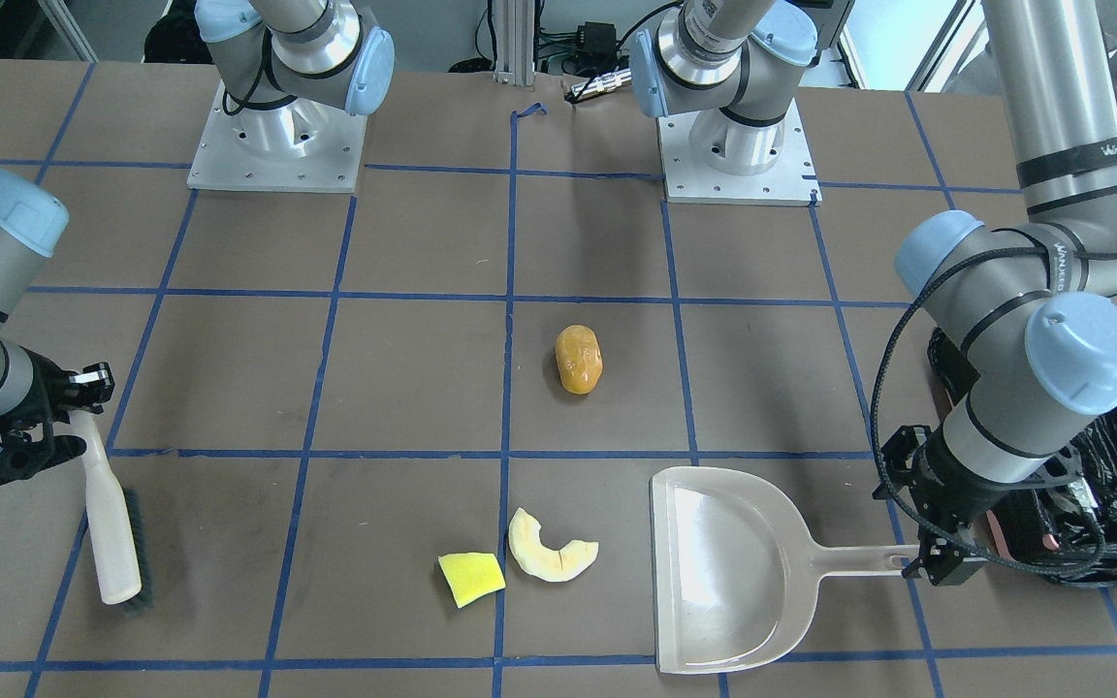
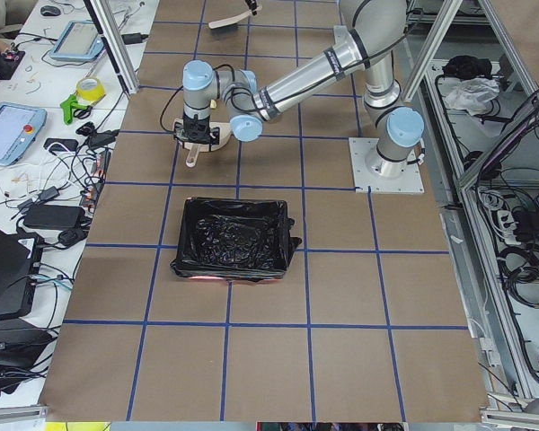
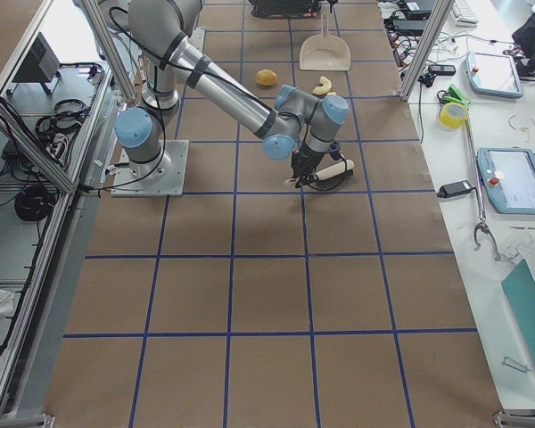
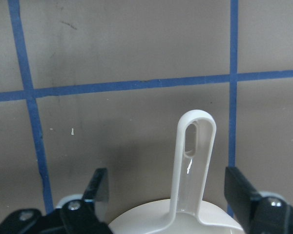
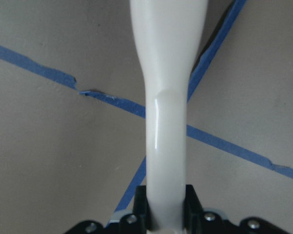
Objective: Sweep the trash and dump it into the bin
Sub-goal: 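Grasp the dustpan handle with the left gripper while the right gripper grasps the white brush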
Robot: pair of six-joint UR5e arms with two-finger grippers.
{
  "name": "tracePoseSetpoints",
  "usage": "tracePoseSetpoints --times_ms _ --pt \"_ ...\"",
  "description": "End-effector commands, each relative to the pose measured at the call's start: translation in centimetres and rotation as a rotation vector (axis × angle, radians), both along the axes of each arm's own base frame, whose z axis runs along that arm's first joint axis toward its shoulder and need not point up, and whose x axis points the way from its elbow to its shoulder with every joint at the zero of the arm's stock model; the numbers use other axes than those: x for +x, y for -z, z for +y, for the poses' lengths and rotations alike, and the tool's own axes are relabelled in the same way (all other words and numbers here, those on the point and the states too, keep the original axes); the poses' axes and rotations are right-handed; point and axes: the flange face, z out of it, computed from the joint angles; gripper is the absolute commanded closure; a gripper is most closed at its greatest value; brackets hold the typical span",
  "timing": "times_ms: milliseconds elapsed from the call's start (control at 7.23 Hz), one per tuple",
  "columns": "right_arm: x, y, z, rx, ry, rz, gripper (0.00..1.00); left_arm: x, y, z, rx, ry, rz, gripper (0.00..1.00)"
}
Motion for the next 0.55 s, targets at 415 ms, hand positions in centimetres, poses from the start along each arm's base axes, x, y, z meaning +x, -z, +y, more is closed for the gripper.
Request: tracePoseSetpoints --times_ms 415 --pt "7.2 -4.9 0.3 -0.095 0.330 0.051 0.95 -1.0 3.7 -2.8 0.022 -0.013 0.013 0.05"
